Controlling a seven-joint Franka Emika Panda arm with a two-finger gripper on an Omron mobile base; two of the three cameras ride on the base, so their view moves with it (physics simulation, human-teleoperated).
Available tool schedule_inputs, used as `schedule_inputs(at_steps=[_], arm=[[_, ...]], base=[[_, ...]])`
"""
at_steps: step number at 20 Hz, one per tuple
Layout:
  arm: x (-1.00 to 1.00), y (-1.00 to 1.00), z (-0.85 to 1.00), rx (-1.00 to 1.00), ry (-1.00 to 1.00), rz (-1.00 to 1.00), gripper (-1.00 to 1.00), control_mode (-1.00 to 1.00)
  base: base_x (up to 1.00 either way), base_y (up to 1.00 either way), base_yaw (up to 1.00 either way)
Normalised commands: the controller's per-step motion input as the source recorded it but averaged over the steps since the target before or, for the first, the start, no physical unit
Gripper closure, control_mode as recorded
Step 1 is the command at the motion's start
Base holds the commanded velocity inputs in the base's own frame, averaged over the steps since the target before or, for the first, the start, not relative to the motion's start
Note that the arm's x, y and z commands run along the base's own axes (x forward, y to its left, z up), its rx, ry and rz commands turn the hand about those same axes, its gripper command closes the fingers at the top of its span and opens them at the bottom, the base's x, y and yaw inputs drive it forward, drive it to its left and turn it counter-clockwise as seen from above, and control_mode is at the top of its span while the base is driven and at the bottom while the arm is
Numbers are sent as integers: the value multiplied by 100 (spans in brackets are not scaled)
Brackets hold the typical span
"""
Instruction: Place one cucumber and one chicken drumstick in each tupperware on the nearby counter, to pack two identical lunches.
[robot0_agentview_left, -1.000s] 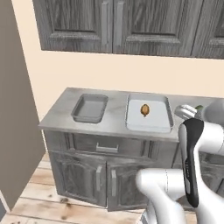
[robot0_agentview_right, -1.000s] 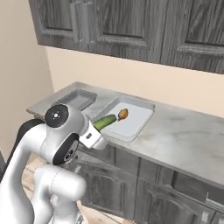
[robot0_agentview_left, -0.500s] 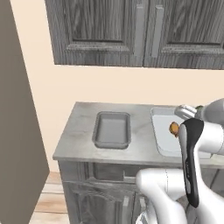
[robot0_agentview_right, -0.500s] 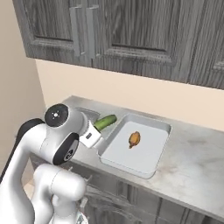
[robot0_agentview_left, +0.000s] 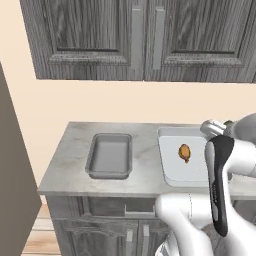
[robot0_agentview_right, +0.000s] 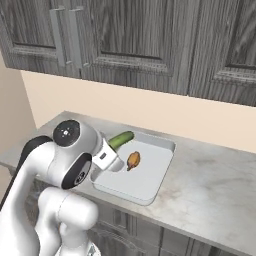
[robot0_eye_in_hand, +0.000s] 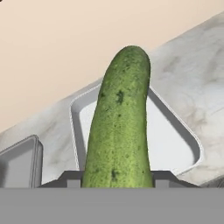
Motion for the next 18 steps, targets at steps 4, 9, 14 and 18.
schedule_inputs(at_steps=[4, 9, 14, 18], arm=[[81, -42, -52, 1, 32, -3, 100, -100], [89, -31, -67, 0, 32, -5, 100, -100], [59, -6, -88, 0, 11, 0, 100, -100], [43, -7, -83, 0, -4, 0, 100, -100]], base=[[0, 0, 0], [0, 0, 0], [0, 0, 0], [0, 0, 0]])
